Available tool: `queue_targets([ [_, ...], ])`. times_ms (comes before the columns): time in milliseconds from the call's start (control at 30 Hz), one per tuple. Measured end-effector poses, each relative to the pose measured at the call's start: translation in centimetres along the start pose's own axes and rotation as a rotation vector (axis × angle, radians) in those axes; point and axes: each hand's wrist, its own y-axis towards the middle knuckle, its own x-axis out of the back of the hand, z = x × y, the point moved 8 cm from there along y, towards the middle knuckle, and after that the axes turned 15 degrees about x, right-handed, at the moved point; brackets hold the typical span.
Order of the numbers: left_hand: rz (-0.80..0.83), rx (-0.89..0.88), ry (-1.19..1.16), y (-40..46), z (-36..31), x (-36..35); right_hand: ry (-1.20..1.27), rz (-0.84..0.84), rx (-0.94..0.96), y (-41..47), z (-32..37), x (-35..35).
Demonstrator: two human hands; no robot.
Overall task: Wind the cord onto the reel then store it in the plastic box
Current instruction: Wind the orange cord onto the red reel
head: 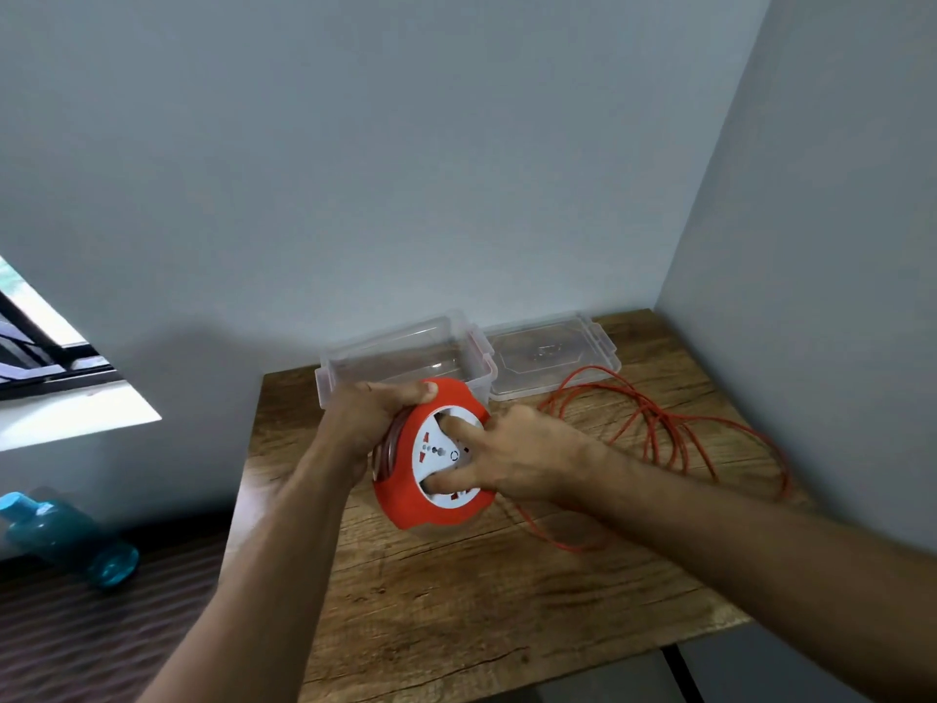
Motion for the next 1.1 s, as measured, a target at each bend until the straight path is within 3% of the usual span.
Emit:
queue_targets([
  [100,-0.038,-0.041,-0.093,-0.1,-0.1,0.3,0.072,-0.044,-0.202,-0.2,-1.1,-0.3],
  [200,-0.097,-0.120,-0.235,-0.5,-0.4,0.2,0.359,-0.271,-0.783,-2.3,-3.4,0.3],
  [300,-0.169,-0.260,-0.246,-1.3,-0.5,-0.4,1.055,-0.647,-1.394,-3.4,-2.1,-2.0],
  [367,-0.223,-0.333,-0.190,-1.7,-0.2,-0.6,1.637,-0.914,-1.609,-2.2,-0.4,-3.8],
  [400,-0.250,-0.330,-0.206,-1.6,0.0,-0.4,1.816,-0.954,-1.626,-1.8,-0.1,-3.9],
  [467,-0.274,-0.266,-0.305,-0.9,0.8,0.5,1.882,-0.920,-1.520,-1.9,-0.2,-3.1],
  [500,-0.267,-0.226,-0.356,-0.6,1.1,0.9,1.771,-0.875,-1.454,-2.5,-0.6,-2.6],
  [567,-0.238,-0.159,-0.420,-0.2,1.4,1.3,1.202,-0.683,-1.305,-4.7,-2.3,-0.9],
  [633,-0.212,-0.110,-0.428,0.0,1.4,1.5,0.554,-0.425,-0.969,-4.8,-3.1,1.3],
  [700,-0.168,-0.073,-0.395,0.2,1.3,1.4,0.247,-0.266,-0.559,-3.5,-2.2,2.2],
  [733,-0.142,-0.068,-0.363,0.2,1.1,1.2,0.173,-0.198,-0.397,-3.1,-1.6,2.1],
  [800,-0.113,-0.064,-0.305,0.4,0.9,1.2,0.103,-0.088,-0.248,-2.9,-1.2,1.3],
  [1100,-0.035,-0.064,-0.174,0.8,-0.3,0.4,0.010,-0.030,-0.057,-0.1,-2.1,-0.5],
])
